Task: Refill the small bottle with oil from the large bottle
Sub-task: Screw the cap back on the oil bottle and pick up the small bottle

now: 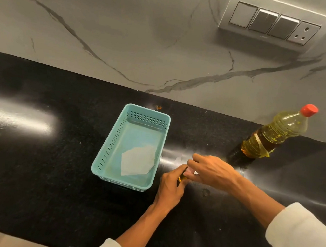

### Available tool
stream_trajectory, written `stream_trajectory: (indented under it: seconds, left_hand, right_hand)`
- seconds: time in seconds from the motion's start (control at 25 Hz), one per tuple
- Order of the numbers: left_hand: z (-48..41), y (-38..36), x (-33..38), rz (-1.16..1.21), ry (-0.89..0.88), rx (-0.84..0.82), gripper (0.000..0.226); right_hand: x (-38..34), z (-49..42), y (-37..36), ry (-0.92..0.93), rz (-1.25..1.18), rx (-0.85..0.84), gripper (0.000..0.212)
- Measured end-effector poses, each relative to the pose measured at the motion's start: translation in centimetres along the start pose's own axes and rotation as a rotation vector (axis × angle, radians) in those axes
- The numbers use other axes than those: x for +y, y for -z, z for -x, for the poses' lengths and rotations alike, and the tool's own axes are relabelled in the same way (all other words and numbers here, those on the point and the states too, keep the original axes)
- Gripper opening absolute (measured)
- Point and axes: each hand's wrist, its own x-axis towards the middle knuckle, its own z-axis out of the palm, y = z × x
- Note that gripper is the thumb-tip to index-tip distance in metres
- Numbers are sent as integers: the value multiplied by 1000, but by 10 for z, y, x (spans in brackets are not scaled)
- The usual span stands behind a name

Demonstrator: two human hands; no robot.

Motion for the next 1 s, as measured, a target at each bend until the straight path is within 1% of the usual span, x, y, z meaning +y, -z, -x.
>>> stream_trajectory:
  seconds: [0.12, 0.16, 0.24, 0.28, 0.32, 0.4, 0.48, 0.52, 0.6, 0.72, 0.76, 0.8, 0.88, 0.92, 0.96, 1.0]
  left_hand:
    - [3, -6, 1, -17, 6, 49, 34]
    - [4, -9, 2, -22, 16, 72, 33]
    - [5, -13, 5, -32, 50, 105, 30]
    - [5, -14, 5, -43, 62, 118, 26]
    - [6, -16, 6, -59, 73, 128, 21]
    - [6, -18, 6, -88, 98, 135, 15]
    - [6, -19, 5, -107, 121, 139, 13]
    - [6, -20, 6, -126, 130, 146, 11]
    - [5, -20, 10, -149, 153, 144, 8]
    - [5, -18, 17, -155, 182, 125, 8]
    - [4, -17, 23, -149, 198, 105, 9]
    - [3, -16, 29, -142, 214, 85, 14]
    - [4, -3, 51, -153, 231, 84, 38]
    - [7, 11, 63, -135, 235, 121, 46]
    - [11, 28, 74, -82, 234, 185, 46]
    - [16, 49, 83, -19, 232, 264, 40]
  right_hand:
    - [0, 0, -1, -25, -43, 1, 48]
    - [-2, 0, 0, -23, -42, -6, 43]
    - [-5, -2, -3, 27, 61, 26, 24]
    - [-10, -2, -3, 25, 119, 42, 17]
    - [-14, -1, -4, -7, 153, 75, 17]
    - [-22, -1, -9, -110, 135, 100, 16]
    - [-37, 2, -9, -275, 98, 74, 6]
    - [-42, 5, -7, -345, 66, 71, 8]
    - [-43, 5, -14, -407, 13, 157, 28]
    - [-43, 9, -12, -424, 20, 261, 33]
    - [-42, 13, -6, -432, -9, 244, 37]
    - [-39, 14, -5, -457, -36, 261, 46]
    - [-31, 17, -1, -567, -119, 396, 63]
    - [-28, 18, 5, -602, -228, 490, 64]
    - [-26, 17, 11, -602, -361, 566, 60]
    - [-29, 11, 17, -557, -480, 602, 51]
